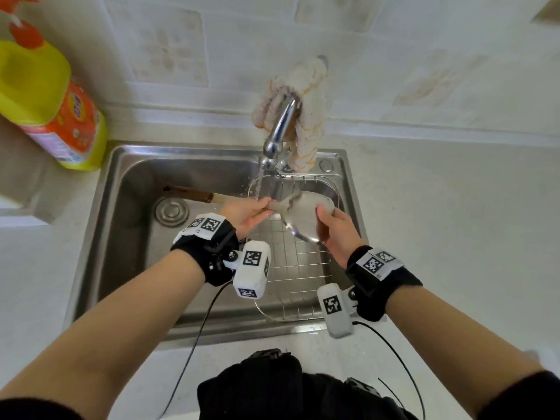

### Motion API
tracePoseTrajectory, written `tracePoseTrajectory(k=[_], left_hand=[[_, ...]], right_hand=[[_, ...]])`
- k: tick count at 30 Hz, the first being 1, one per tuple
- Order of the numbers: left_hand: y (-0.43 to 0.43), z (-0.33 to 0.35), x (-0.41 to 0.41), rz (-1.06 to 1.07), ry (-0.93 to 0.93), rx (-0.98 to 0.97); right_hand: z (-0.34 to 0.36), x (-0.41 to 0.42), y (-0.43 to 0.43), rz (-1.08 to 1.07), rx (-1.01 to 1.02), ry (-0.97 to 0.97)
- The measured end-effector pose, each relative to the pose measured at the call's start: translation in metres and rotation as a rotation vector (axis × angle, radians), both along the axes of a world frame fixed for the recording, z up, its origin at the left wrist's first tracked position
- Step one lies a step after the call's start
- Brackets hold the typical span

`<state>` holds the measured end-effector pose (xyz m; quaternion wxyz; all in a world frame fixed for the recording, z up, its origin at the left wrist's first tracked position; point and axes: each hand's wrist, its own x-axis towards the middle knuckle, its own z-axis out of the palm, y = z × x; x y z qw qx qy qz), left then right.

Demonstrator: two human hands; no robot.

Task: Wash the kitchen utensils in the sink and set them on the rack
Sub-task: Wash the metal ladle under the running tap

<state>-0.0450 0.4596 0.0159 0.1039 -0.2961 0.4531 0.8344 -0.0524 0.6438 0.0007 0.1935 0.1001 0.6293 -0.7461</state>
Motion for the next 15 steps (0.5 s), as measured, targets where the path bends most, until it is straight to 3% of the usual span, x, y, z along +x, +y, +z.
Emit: tracePoseTrajectory(k=[4, 7, 11, 15], left_hand=[[-0.004, -0.004, 0.001, 0.09, -0.03, 0.13], [-0.033, -0.019, 0.0, 0.27, -0.11, 0.103], [-0.045, -0.025, 0.007, 0.304, -0.201, -0.008], [-0.033, -0.041, 0.003, 0.375, -0.184, 0.049]], right_hand=[[0.003, 0.005, 0.004, 0.018, 0.076, 0.055], [-0.006, 0.006, 0.018, -0.011, 0.096, 0.032], [-0.025, 0.014, 0.028, -0.039, 0.139, -0.047], [-0.04, 0.014, 0.036, -0.147, 0.264, -0.159]])
